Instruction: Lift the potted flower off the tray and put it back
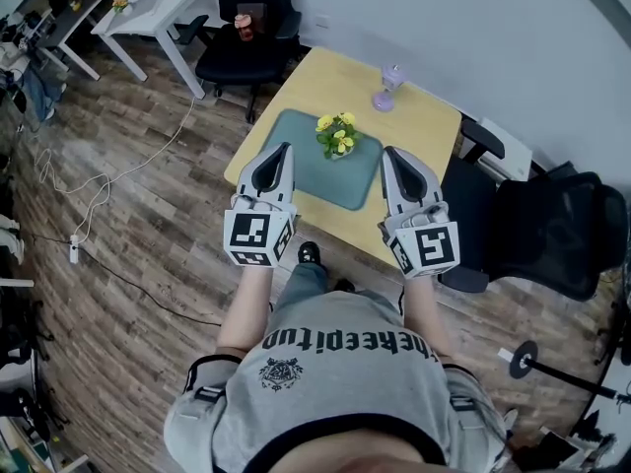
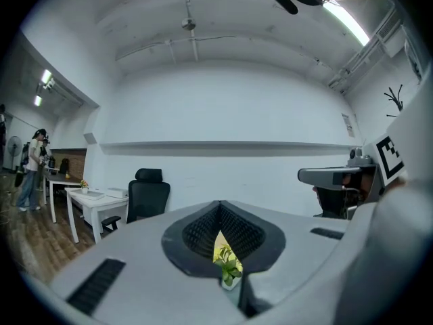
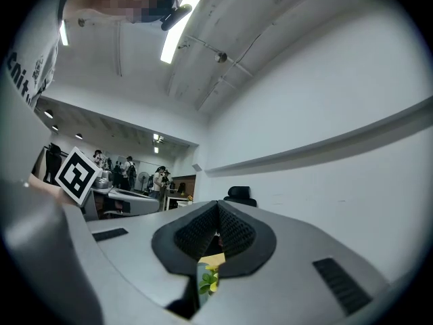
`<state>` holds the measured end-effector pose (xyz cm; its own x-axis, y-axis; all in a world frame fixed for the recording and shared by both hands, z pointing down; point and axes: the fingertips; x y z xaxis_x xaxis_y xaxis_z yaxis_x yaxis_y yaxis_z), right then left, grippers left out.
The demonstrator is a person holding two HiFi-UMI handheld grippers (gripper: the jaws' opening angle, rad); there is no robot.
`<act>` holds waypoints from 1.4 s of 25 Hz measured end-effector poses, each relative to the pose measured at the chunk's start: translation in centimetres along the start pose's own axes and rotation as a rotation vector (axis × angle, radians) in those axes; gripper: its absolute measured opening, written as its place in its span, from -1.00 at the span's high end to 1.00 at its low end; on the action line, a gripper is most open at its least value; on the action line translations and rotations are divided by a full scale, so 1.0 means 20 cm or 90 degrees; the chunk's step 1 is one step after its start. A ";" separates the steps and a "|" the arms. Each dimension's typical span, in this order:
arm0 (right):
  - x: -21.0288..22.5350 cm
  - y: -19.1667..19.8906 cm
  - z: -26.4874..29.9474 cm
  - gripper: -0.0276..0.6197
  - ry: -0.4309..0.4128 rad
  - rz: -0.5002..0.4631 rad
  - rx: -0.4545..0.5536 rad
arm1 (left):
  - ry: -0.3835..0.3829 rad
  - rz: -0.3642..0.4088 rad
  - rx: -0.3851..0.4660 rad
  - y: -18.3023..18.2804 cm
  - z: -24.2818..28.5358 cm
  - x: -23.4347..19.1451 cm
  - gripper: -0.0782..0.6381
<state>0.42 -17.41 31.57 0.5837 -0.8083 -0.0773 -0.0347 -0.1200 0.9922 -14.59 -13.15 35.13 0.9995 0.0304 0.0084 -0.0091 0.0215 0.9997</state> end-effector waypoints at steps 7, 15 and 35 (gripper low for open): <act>-0.01 -0.06 -0.12 0.91 0.009 -0.010 0.011 | -0.013 -0.003 0.054 -0.15 -0.13 0.06 0.77; -0.01 -0.11 -0.29 0.91 0.020 -0.017 0.022 | -0.019 0.014 0.097 -0.26 -0.27 0.17 0.77; -0.02 -0.14 -0.50 0.91 0.049 -0.030 0.030 | -0.034 -0.002 0.127 -0.28 -0.41 0.26 0.77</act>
<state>8.36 -11.04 29.71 0.6462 -0.7546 -0.1141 -0.0435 -0.1856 0.9817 -9.52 -4.92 29.32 0.9998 -0.0223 0.0010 -0.0049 -0.1766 0.9843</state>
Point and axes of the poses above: the fingertips, and each gripper's own axes: z forward along the fingers, x to its right, y out of its underside, and after that the axes turned 1 degree about z, right-handed
